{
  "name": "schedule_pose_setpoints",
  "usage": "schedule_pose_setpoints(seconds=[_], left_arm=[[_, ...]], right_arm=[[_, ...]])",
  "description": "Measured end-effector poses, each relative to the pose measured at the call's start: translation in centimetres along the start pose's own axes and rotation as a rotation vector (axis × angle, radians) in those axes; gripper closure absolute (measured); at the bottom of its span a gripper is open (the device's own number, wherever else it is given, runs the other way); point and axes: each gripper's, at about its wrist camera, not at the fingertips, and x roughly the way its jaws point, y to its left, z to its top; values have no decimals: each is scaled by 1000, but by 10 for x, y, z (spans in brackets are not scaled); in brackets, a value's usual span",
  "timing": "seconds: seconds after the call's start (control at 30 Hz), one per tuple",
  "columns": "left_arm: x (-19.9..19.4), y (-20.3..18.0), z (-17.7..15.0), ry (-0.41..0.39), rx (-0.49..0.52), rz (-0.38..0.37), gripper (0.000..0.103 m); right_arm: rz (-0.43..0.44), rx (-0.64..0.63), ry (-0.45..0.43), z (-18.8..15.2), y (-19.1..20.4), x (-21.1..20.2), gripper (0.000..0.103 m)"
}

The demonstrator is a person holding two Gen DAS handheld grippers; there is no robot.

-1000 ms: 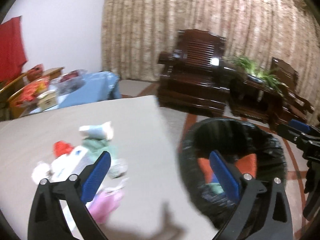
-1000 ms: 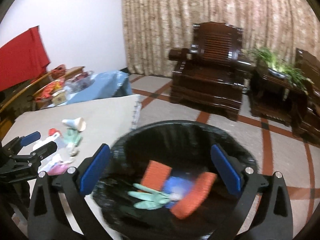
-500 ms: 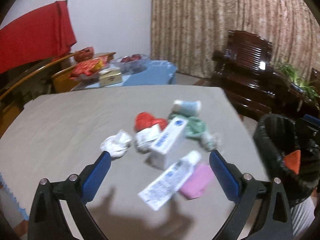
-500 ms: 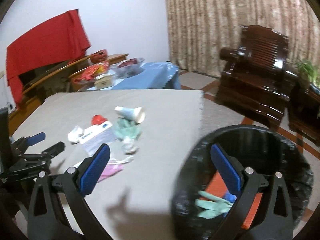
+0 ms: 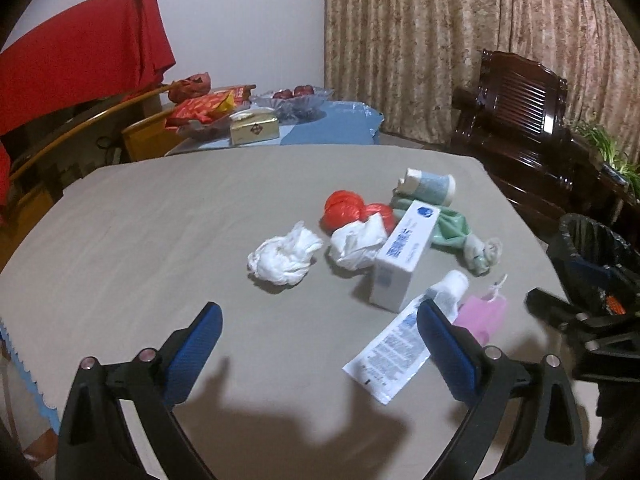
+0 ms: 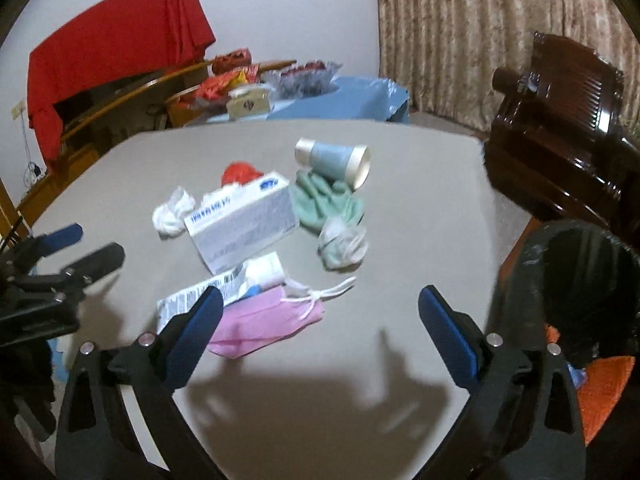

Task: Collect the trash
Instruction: 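Return both tools to the table and reach the right gripper toward the pink mask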

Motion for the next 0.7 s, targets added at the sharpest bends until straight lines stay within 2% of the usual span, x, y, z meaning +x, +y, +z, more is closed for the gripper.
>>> schedule_pose_setpoints(seconds=[0.1, 0.2, 0.3, 0.47, 0.53, 0.6, 0.67, 0.7], left_arm=[[7, 4, -3, 15, -2, 1, 8], [12, 6, -6, 29, -1, -1, 9], [15, 7, -7, 35, 1, -3, 9], [20, 8, -9, 45, 2, -6, 9], [21, 7, -10, 50, 4, -11, 9], [23, 4, -10, 55, 8, -16, 9], [24, 3, -11, 61, 12, -22, 9], [25, 2, -11, 63, 14, -26, 9]], right_arm=[[5, -5, 25, -5, 5, 15, 11], [7, -10, 60, -9, 9, 31, 19], [12, -5, 87, -11, 11, 42, 21], [45, -17, 115, -13, 17, 49, 34], [70, -17, 126, -13, 18, 51, 48], [79, -17, 129, -13, 19, 51, 55], [88, -18, 123, -12, 18, 49, 72], [87, -22, 122, -11, 17, 48, 87]])
